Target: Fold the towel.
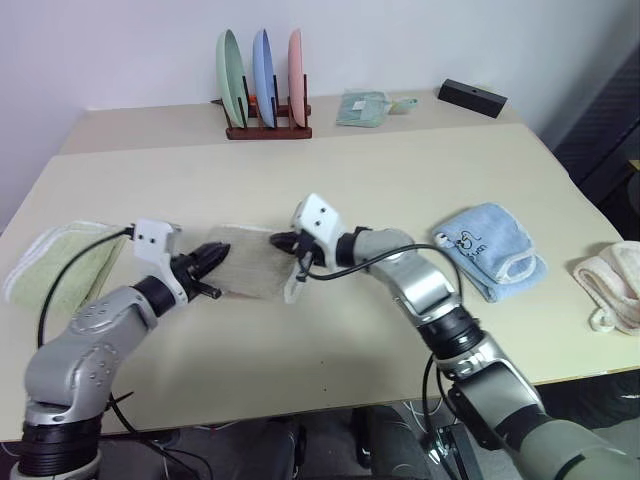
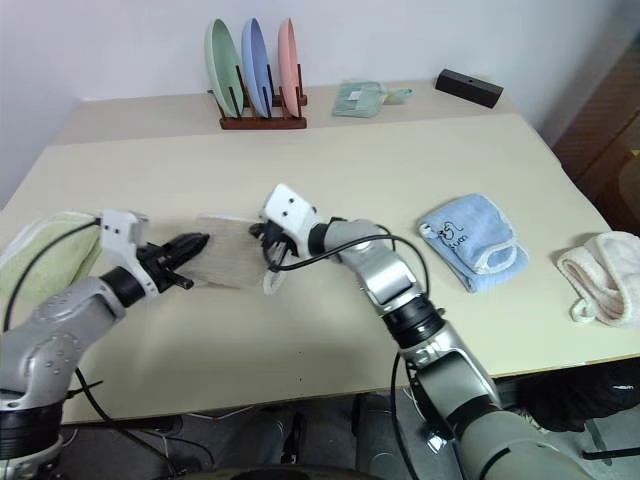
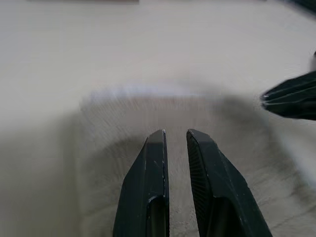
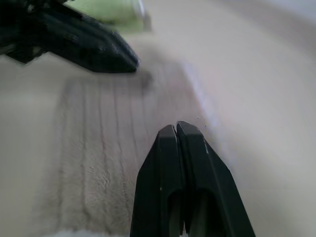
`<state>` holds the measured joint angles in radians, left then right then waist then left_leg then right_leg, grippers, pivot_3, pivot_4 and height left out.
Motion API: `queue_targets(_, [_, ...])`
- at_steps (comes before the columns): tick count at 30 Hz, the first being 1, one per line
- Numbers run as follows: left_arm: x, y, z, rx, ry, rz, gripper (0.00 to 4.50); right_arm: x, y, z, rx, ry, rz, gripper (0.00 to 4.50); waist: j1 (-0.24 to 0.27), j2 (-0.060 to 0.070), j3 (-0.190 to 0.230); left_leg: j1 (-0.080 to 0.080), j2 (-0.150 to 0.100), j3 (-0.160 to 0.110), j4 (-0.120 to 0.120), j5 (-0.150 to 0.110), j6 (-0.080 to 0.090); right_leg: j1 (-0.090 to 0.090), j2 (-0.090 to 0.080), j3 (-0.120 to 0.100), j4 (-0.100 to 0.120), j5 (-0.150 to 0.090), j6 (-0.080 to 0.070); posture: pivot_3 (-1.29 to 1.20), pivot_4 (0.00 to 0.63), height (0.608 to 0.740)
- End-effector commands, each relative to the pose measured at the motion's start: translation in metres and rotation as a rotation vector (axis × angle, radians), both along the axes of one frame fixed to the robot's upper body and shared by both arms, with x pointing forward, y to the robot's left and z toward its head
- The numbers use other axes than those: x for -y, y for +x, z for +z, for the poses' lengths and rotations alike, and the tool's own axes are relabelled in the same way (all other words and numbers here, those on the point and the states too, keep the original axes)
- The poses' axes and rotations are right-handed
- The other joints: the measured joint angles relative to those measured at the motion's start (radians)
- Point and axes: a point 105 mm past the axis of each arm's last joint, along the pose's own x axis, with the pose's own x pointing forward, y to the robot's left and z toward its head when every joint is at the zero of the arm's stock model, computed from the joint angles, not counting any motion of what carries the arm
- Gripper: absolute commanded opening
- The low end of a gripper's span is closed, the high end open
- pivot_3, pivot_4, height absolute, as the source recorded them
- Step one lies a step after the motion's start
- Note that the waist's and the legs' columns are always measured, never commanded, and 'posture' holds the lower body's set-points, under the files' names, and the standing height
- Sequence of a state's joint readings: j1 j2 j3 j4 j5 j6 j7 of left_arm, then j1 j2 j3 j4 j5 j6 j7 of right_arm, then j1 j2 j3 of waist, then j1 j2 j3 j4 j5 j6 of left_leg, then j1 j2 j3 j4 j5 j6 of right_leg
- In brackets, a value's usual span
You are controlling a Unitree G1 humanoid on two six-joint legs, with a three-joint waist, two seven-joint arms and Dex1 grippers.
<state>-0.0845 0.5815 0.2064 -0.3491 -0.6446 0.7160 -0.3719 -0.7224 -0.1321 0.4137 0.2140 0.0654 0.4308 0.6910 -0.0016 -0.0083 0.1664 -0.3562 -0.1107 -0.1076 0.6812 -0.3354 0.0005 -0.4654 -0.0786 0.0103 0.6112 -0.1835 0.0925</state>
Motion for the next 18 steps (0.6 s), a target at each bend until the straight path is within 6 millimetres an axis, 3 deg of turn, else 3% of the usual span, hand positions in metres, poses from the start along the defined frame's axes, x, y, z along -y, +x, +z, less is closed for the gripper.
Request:
queue_targets(1, [-0.004,0.0,-0.017,-0.011,0.069,0.003,0.65,-0.002,0.004,-0.018,-0.018,-0.044,-0.03,0.0,-0.007,0.0,0.0,0.0,0.0,0.0,0.0,0.0,0.0,0.0,0.0,0.0,0.0,0.0,0.0,0.0,0.15,0.733])
queue_targets(3, [-0.006,-0.001,-0.025,-0.026,0.084,0.009,0.65,-0.001,-0.001,-0.031,-0.042,-0.079,-0.014,0.0,-0.009,0.0,0.0,0.0,0.0,0.0,0.0,0.0,0.0,0.0,0.0,0.0,0.0,0.0,0.0,0.0,0.15,0.733])
queue_targets(7, [-0.011,-0.003,-0.034,-0.04,0.084,0.025,0.65,0.003,-0.003,-0.038,-0.024,-0.099,-0.014,0.0,-0.012,0.001,-0.001,0.001,0.0,0.0,0.0,0.0,0.0,0.001,0.0,0.0,0.0,0.0,0.0,0.0,0.15,0.733])
queue_targets(12, [-0.016,-0.005,-0.025,0.001,0.022,0.035,0.65,0.005,-0.002,-0.014,0.027,0.0,0.0,0.0,-0.013,0.001,-0.001,0.001,0.0,0.0,0.0,0.0,0.0,0.001,0.0,0.0,0.0,0.0,0.0,0.0,0.15,0.733])
queue_targets(15, [-0.029,-0.005,-0.001,0.073,-0.062,0.076,0.61,0.011,-0.009,0.009,0.059,0.052,0.042,0.87,-0.012,0.001,-0.001,0.0,0.0,0.0,0.0,0.0,0.0,0.0,0.0,0.0,0.0,0.0,0.0,0.0,0.15,0.733])
queue_targets(18, [-0.042,-0.009,0.021,0.164,-0.058,0.114,0.61,0.027,-0.014,0.024,-0.062,0.141,0.014,2.37,-0.012,0.001,-0.001,0.0,0.0,0.0,0.0,0.0,0.0,0.0,0.0,0.0,0.0,0.0,0.0,0.0,0.15,0.733])
